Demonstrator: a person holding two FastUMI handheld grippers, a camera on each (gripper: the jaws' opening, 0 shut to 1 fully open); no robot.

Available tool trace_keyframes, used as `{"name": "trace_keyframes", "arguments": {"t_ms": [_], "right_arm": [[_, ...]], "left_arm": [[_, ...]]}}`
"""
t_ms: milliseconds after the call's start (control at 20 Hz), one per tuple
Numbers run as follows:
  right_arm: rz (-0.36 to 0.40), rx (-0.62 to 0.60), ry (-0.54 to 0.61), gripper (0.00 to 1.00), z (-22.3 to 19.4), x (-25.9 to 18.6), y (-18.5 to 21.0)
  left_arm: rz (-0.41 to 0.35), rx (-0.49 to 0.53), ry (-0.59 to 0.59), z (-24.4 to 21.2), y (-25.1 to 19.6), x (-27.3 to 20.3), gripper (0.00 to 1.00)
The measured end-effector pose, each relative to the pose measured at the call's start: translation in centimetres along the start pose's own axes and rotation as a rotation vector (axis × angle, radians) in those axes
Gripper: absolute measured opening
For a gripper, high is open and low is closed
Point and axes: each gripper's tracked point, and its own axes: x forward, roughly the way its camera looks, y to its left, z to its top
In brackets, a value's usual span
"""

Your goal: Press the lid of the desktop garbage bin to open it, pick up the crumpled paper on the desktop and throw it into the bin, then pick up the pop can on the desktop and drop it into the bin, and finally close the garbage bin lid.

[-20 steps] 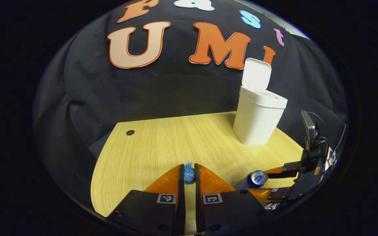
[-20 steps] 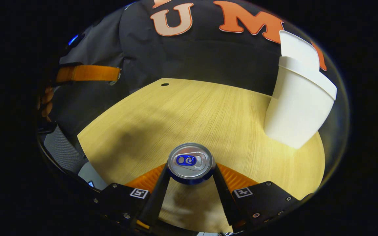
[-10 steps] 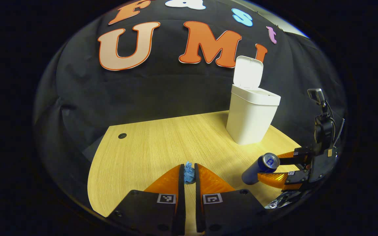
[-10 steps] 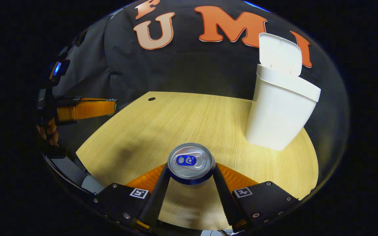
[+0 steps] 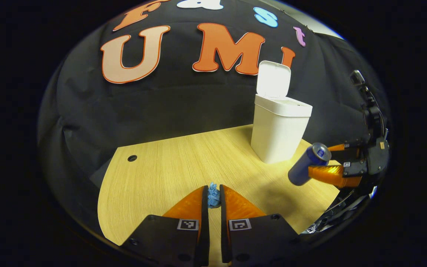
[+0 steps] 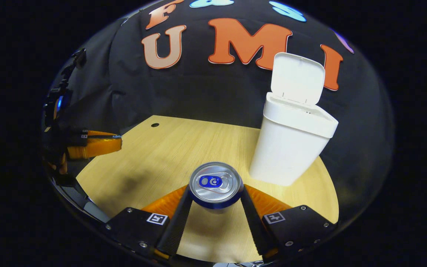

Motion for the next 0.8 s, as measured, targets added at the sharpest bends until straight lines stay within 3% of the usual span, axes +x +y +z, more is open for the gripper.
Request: {"name": "trace_keyframes", "arguments": {"t_ms": [350,500,800], "right_arm": [[-0.036,-0.015,-0.052,0.79,4.5,-1.5,-2.2],[-0.044,-0.017,-0.055,0.75,4.9,-1.9,-2.8],[-0.055,-0.005,-0.055,0.79,4.5,-1.9,-5.4]], "left_arm": [[0.0,0.014,-0.002,0.7,-0.6,0.6,0.16],[0.001,0.004,-0.018,1.9,-0.7,1.1,0.16],[-0.018,0.029,-0.067,5.2,-2.5,2.7,0.16]]}}
